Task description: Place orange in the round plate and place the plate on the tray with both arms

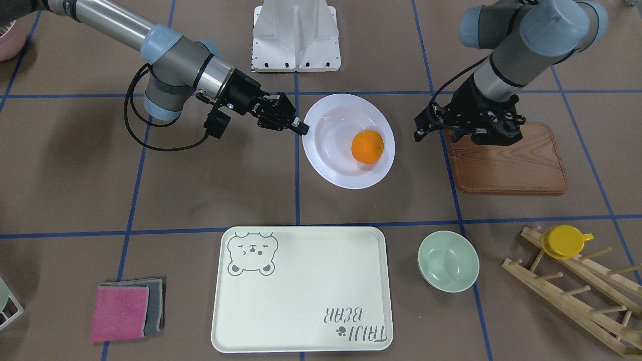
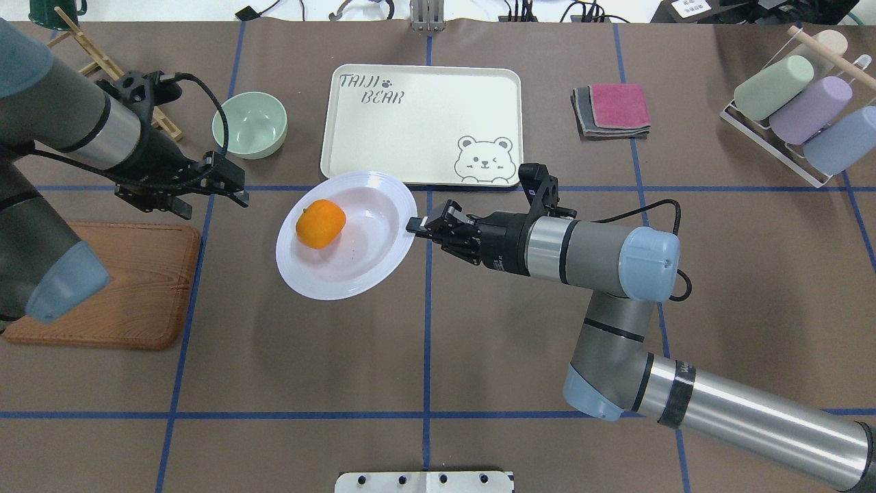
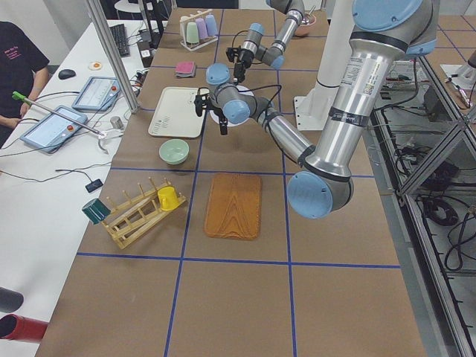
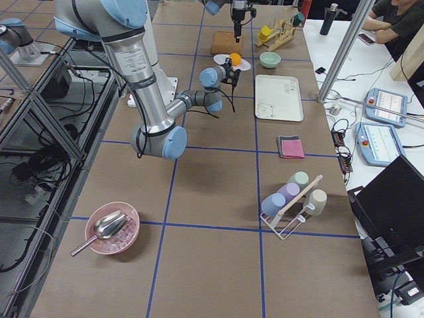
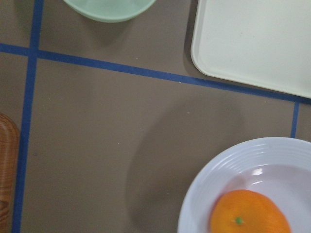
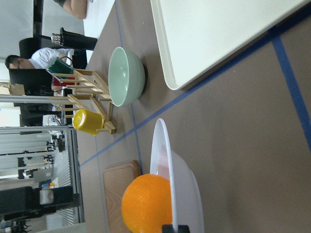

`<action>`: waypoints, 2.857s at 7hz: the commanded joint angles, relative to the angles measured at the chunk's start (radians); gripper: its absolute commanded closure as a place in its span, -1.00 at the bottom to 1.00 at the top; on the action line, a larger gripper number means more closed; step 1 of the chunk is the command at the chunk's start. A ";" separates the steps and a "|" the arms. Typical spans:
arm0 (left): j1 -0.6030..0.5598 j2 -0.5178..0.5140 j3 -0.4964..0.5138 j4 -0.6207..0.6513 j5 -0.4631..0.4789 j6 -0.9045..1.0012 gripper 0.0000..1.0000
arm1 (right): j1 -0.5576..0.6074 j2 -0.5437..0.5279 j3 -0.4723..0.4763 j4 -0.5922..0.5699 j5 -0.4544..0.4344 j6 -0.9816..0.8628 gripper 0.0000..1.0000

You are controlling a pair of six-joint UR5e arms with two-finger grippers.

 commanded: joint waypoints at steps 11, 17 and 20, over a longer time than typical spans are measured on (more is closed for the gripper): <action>-0.116 0.130 -0.005 0.001 -0.004 0.271 -0.94 | 0.146 0.108 -0.110 -0.661 -0.015 -0.207 -1.00; -0.306 0.377 0.016 -0.012 0.004 0.770 -0.96 | 0.762 -0.196 0.020 -1.050 0.651 -1.559 -1.00; -0.407 0.416 0.131 -0.011 -0.002 0.907 -0.97 | 0.931 -0.362 0.077 -1.376 0.623 -1.872 -1.00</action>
